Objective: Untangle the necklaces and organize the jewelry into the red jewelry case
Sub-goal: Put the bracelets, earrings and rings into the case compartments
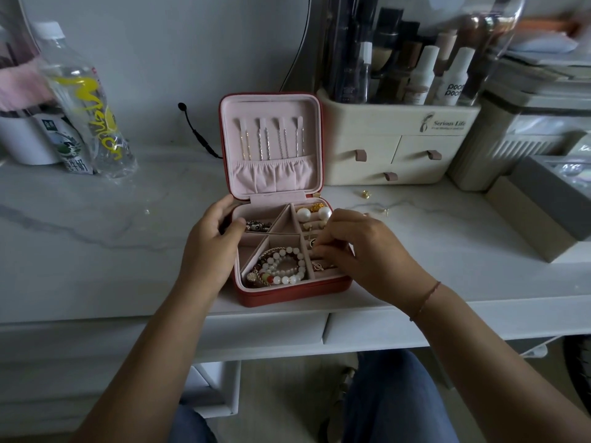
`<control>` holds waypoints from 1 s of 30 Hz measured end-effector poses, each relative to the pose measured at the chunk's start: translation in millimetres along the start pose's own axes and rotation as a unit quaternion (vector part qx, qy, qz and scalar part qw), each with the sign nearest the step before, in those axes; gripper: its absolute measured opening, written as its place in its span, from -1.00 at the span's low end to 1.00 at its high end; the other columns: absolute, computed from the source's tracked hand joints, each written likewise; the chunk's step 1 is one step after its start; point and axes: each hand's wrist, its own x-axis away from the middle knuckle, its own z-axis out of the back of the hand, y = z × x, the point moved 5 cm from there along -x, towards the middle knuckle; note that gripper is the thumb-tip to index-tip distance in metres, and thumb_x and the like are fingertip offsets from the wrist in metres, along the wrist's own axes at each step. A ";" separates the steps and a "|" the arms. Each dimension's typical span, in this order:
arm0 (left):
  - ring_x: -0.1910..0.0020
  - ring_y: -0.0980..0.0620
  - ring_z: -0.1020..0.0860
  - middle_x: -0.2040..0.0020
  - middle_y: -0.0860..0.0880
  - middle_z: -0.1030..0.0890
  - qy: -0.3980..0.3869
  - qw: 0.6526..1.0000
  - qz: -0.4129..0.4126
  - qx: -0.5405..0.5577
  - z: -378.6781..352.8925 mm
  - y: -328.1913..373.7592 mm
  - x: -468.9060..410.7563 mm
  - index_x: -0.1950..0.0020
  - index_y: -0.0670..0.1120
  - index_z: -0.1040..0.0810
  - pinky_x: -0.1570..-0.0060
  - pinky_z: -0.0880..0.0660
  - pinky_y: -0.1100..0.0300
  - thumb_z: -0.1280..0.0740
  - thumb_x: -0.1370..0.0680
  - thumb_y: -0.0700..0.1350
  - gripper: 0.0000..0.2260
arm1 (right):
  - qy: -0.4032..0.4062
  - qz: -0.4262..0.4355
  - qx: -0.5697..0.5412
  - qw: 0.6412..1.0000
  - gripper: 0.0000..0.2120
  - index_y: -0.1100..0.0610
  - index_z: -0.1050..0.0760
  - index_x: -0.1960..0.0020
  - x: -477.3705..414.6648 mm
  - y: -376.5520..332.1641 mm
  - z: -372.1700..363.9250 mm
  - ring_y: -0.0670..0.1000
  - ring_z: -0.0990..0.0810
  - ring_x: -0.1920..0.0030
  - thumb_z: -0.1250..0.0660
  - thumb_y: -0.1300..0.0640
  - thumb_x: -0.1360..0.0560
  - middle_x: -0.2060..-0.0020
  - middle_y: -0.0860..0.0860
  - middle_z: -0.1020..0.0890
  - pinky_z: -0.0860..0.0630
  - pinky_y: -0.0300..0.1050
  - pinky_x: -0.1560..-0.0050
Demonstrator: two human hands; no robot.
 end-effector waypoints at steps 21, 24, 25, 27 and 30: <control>-0.13 0.24 -0.53 -0.13 0.16 -0.60 0.003 1.000 -0.004 0.000 -0.3 1.0 0.1 -0.32 0.05 -0.49 -0.14 -0.40 0.28 -0.25 -0.57 -0.25 -0.63 | 0.025 -0.357 0.087 0.930 -0.76 0.22 -0.64 0.15 -3.8 135.4 45.9 0.00 -0.44 0.35 -0.36 0.04 -0.49 0.34 0.15 -0.58 -0.29 -0.15 0.36; -0.11 0.26 -0.53 -0.11 0.17 -0.59 0.006 1.000 -0.002 -0.005 -0.2 1.6 0.4 -0.33 0.04 -0.49 -0.11 -0.39 0.32 -0.25 -0.57 -0.25 -0.64 | 0.029 -0.349 0.082 0.933 -0.83 0.19 -0.64 0.15 -9.8 132.8 42.3 0.00 -0.50 0.21 -0.40 0.07 -0.46 0.27 0.09 -0.60 -0.30 -0.21 0.24; -0.12 0.25 -0.53 -0.12 0.16 -0.59 0.005 1.000 -0.003 -0.004 -0.4 1.7 0.2 -0.32 0.04 -0.49 -0.13 -0.40 0.30 -0.25 -0.57 -0.25 -0.64 | 0.025 -0.343 0.084 0.935 -0.85 0.19 -0.64 0.14 -11.0 131.7 41.5 0.00 -0.52 0.19 -0.41 0.10 -0.45 0.26 0.08 -0.61 -0.31 -0.22 0.21; -0.14 0.21 -0.54 -0.13 0.15 -0.60 0.005 1.000 -0.004 -0.002 -0.7 1.9 0.3 -0.32 0.04 -0.49 -0.17 -0.41 0.24 -0.25 -0.57 -0.25 -0.64 | 0.009 -0.338 0.084 0.937 -0.89 0.19 -0.64 0.15 -11.8 130.1 39.9 0.00 -0.53 0.19 -0.44 0.14 -0.42 0.26 0.06 -0.62 -0.34 -0.22 0.20; -0.12 0.25 -0.53 -0.10 0.20 -0.59 0.006 1.000 -0.005 -0.004 -0.2 2.8 1.0 -0.31 0.06 -0.50 -0.16 -0.41 0.25 -0.25 -0.57 -0.25 -0.64 | -0.016 -0.331 0.091 0.939 -0.91 0.20 -0.62 0.20 -11.1 124.5 40.9 -0.03 -0.53 0.25 -0.47 0.17 -0.39 0.32 0.02 -0.60 -0.38 -0.21 0.20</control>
